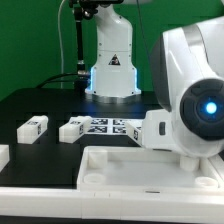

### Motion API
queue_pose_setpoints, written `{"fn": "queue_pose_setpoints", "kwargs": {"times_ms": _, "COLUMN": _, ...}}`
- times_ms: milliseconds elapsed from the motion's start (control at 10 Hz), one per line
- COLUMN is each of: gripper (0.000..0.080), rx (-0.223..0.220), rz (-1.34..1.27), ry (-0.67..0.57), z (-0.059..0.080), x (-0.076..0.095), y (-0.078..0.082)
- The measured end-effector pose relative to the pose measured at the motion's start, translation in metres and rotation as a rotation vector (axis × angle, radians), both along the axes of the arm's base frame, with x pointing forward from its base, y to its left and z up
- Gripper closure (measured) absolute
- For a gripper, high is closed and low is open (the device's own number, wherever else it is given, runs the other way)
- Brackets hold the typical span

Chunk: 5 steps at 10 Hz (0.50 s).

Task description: Assemble desk

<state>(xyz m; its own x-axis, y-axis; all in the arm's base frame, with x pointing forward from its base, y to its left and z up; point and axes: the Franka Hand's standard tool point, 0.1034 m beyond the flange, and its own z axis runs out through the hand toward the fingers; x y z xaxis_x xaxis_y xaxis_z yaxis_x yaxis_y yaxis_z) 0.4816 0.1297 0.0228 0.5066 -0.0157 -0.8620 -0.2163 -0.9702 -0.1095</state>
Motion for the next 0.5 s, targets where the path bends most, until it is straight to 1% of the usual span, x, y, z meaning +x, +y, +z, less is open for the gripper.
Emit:
{"fn": "queue_pose_setpoints", "kwargs": {"times_ms": 200, "gripper": 0.0505, "rx": 0.044, "rz": 0.021, "ry": -0.058, "z": 0.036, "x": 0.017, "y": -0.008}}
{"fn": "queue_pose_setpoints", "kwargs": {"times_ms": 300, "gripper": 0.0504, "rx": 0.068, "rz": 0.036, "ry": -0.085, "z": 0.047, "x": 0.023, "y": -0.009}}
{"fn": "queue_pose_setpoints", "kwargs": {"times_ms": 400, "gripper": 0.0504, "rx": 0.076, "rz": 0.038, "ry": -0.124, "z": 0.051, "x": 0.030, "y": -0.009}}
{"fn": "queue_pose_setpoints", "kwargs": {"times_ms": 500, "gripper": 0.0504, "rx": 0.069, "rz": 0.033, "ry": -0.148, "z": 0.047, "x": 0.030, "y": -0.008}}
